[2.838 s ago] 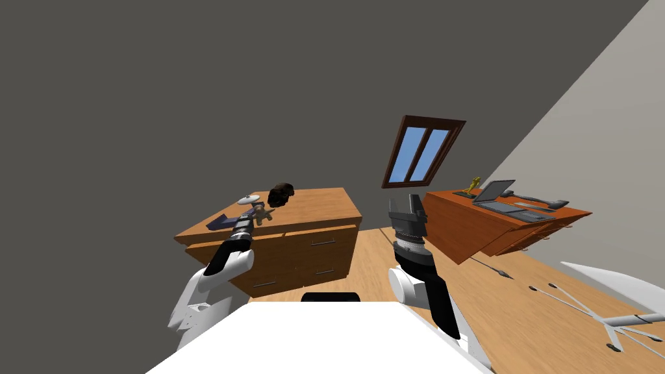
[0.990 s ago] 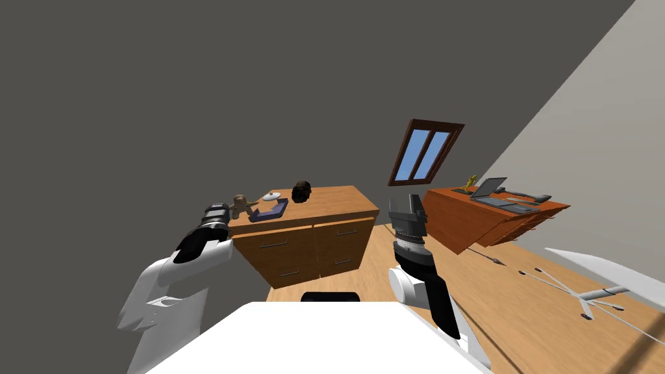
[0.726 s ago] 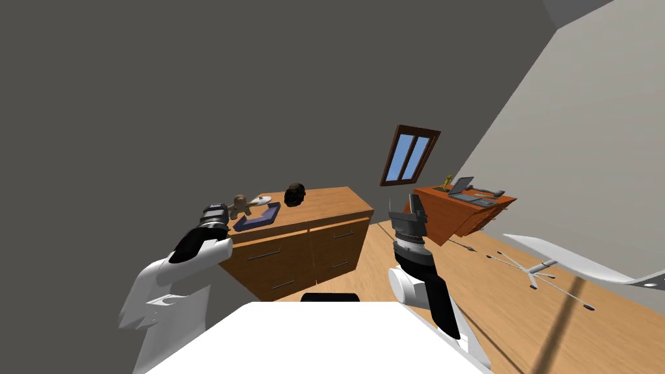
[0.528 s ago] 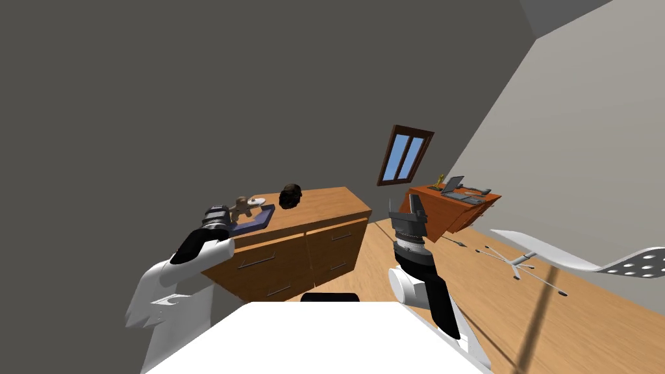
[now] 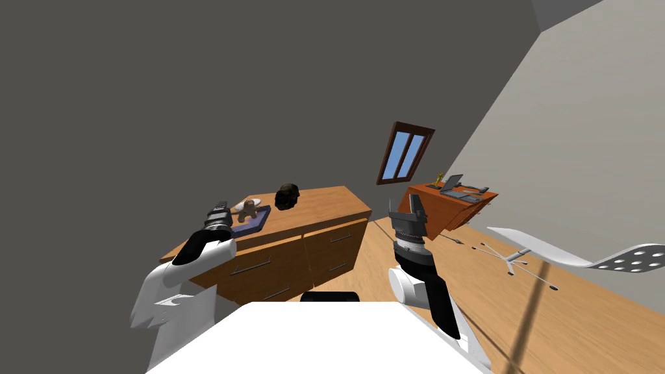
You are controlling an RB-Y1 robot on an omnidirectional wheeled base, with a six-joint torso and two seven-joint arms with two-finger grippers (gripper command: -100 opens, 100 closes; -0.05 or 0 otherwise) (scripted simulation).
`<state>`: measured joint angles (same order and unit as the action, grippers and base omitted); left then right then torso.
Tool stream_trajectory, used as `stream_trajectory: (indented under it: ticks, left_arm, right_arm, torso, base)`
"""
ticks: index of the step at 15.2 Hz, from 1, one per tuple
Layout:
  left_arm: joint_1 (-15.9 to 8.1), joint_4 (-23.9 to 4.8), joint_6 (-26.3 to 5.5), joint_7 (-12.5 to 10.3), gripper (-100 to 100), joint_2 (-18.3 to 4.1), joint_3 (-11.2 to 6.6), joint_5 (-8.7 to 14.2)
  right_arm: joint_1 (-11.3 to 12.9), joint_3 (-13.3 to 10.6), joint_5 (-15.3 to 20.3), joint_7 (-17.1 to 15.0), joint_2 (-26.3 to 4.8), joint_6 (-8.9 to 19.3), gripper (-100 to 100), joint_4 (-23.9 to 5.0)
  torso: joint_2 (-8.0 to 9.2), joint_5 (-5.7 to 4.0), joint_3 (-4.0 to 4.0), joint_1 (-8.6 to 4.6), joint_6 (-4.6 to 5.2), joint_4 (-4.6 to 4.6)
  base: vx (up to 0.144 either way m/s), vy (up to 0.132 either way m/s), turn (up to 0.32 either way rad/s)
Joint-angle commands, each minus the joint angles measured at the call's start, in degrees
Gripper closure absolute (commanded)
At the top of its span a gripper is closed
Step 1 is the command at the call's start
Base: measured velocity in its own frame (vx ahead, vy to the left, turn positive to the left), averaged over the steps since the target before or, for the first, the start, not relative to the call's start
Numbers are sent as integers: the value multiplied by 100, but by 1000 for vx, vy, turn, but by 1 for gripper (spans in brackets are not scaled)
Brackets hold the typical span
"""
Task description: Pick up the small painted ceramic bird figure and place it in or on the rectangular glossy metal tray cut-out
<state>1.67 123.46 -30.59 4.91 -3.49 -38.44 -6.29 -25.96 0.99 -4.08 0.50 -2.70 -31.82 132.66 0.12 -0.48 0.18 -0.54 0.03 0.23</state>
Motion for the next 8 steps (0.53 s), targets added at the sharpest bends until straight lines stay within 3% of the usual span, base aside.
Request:
stream_trajectory:
  ticks: [1,8]
  left_arm:
    - [-1,233,-266,18,-100,-12,-41,23]
    - [-4,700,-799,55,-100,-35,-124,69]
  right_arm:
    - [0,0,0,0,0,0,0,0]
    - [0,0,0,0,0,0,0,0]
  torso:
    - [0,0,0,0,0,0]
    - [-3,3,-1,16,0,0]
  base:
    - [10,15,-58]
    - [15,36,-47]
